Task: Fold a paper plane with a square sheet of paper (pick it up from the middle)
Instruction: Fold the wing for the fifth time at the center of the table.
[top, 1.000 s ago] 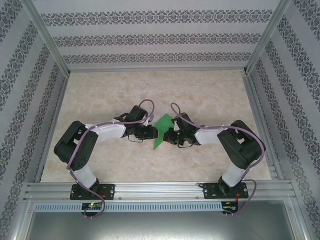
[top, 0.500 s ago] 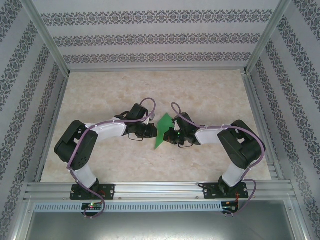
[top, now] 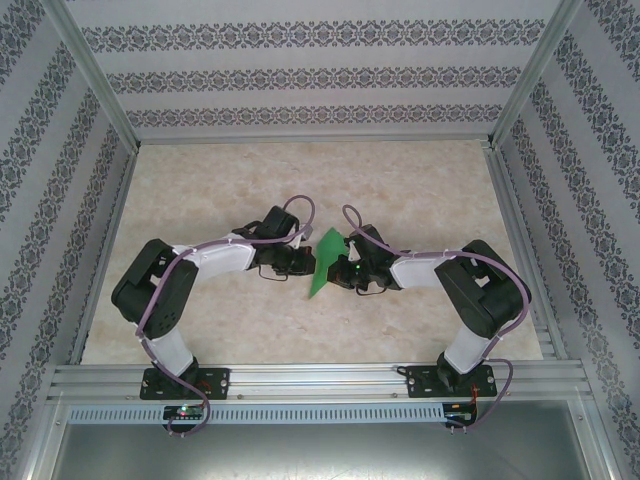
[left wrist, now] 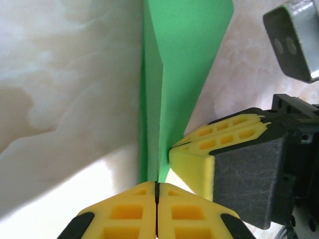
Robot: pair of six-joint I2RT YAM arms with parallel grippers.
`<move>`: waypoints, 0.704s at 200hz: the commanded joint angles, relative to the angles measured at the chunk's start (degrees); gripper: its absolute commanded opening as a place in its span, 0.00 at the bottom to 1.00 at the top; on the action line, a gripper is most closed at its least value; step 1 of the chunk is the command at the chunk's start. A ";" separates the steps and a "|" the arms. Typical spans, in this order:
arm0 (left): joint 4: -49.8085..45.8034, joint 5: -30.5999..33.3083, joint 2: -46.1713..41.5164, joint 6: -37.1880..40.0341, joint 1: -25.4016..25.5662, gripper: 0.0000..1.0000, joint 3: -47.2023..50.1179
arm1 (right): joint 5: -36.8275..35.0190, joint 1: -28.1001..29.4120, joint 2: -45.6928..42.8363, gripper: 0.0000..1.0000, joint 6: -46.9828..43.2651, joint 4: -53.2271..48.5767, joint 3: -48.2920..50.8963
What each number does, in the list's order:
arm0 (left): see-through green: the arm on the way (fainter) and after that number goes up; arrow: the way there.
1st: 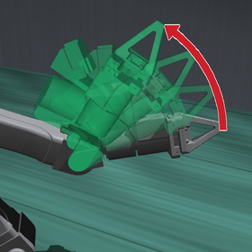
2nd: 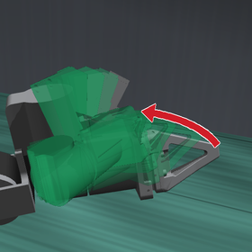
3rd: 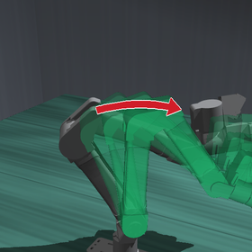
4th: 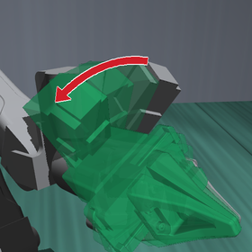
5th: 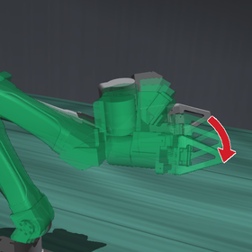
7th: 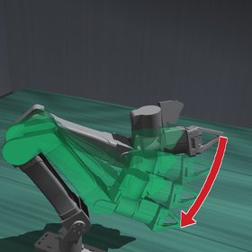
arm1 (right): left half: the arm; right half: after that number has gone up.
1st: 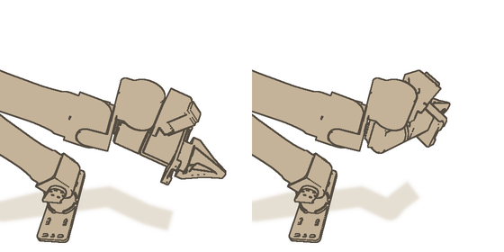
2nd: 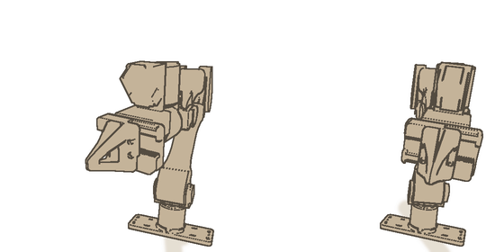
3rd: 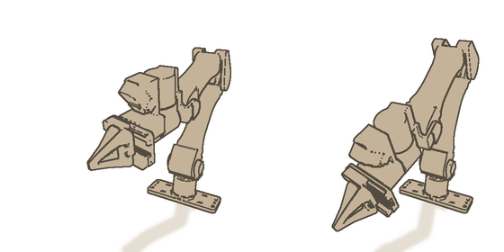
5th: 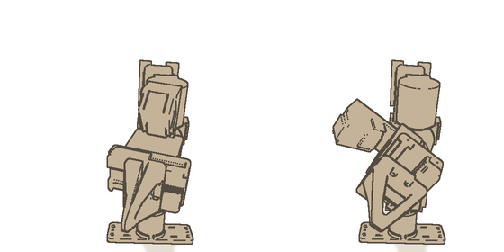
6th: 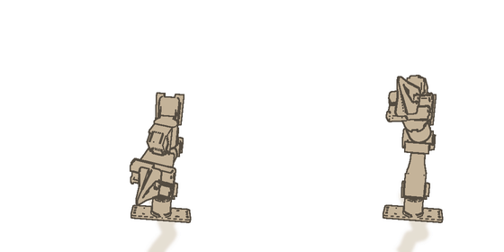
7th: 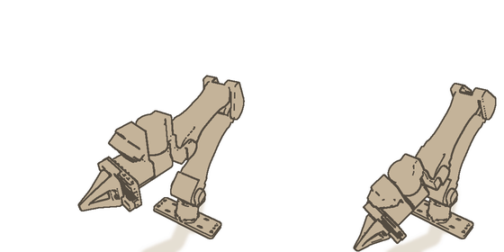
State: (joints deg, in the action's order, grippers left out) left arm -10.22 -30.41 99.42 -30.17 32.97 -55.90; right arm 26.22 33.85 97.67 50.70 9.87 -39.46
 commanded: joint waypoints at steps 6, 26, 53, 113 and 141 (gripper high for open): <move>-2.00 -0.80 1.88 1.71 1.46 0.08 -1.93 | -0.55 -0.62 0.95 0.07 -0.14 -3.00 1.05; -2.10 -1.07 2.56 1.92 1.79 0.08 -2.13 | -0.51 -0.71 0.86 0.06 -0.28 -2.99 1.19; -1.83 -1.32 3.14 1.71 2.18 0.08 -2.46 | -0.38 -0.96 0.77 0.06 -0.30 -2.76 1.40; 2.69 -3.66 4.59 -1.82 2.89 0.08 -2.00 | 0.30 -1.33 0.59 0.06 0.24 0.06 2.76; 5.57 -5.03 5.73 -3.83 2.89 0.08 -1.69 | 0.76 -1.51 0.43 0.06 0.80 1.72 3.58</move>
State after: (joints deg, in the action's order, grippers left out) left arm -8.08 -33.61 103.72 -31.73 35.27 -57.28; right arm 27.33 32.95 97.65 50.92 12.64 -37.93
